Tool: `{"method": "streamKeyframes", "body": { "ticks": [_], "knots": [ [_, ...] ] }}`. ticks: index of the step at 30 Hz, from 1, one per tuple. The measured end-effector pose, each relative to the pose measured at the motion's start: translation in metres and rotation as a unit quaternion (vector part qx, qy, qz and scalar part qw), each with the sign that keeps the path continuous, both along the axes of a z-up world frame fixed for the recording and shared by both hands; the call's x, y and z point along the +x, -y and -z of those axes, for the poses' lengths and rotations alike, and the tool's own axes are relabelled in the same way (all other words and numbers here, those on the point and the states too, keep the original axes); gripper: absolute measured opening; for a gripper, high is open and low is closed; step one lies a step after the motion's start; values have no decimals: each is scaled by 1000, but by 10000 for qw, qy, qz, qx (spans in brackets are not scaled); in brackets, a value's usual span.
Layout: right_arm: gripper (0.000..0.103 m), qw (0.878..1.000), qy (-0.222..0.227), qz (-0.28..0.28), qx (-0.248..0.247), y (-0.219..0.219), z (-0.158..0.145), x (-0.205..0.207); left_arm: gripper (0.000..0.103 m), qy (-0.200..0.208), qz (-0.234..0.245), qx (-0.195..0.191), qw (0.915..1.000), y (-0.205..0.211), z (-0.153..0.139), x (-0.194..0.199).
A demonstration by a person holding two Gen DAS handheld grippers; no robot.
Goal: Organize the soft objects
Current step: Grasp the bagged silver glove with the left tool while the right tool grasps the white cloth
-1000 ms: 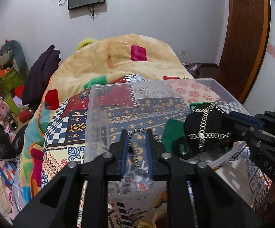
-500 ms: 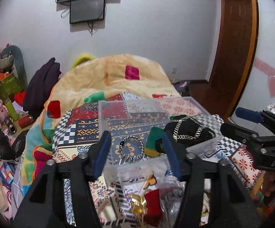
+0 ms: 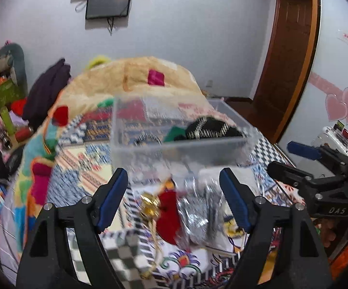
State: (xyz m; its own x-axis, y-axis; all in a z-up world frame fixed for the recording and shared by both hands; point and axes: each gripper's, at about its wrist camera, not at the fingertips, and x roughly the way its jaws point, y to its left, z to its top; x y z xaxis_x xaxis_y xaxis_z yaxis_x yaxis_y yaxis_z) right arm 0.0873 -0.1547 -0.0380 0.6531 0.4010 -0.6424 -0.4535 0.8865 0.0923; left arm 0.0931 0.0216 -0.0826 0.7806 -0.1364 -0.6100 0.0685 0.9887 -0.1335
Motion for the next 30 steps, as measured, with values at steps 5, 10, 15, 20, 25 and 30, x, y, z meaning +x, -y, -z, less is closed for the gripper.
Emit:
{"method": "streamKeyframes", "body": {
  "ticks": [5, 10, 15, 20, 25, 30],
  "knots": [
    [86, 9994, -335, -2, -27, 0, 24, 10, 78, -349, 220, 51, 9991, 16, 29, 6],
    [85, 9984, -538, -92, -135, -4, 42, 18, 76, -442, 413, 112, 9981, 31, 44, 5],
    [73, 9963, -832, -175, -99, -6, 54, 23, 61, -403, 440, 412, 9974, 42, 53, 5],
    [60, 9936, -1085, -288, -101, -11, 67, 30, 41, -701, 536, 146, 9960, 36, 66, 12],
    [32, 9934, -1071, -397, 63, -9, 65, 26, 34, -655, 477, -56, 9967, 27, 65, 10],
    [15, 9952, -916, -315, 121, -6, 59, 20, 32, -531, 416, -111, 9977, 22, 57, 3]
  ]
}}
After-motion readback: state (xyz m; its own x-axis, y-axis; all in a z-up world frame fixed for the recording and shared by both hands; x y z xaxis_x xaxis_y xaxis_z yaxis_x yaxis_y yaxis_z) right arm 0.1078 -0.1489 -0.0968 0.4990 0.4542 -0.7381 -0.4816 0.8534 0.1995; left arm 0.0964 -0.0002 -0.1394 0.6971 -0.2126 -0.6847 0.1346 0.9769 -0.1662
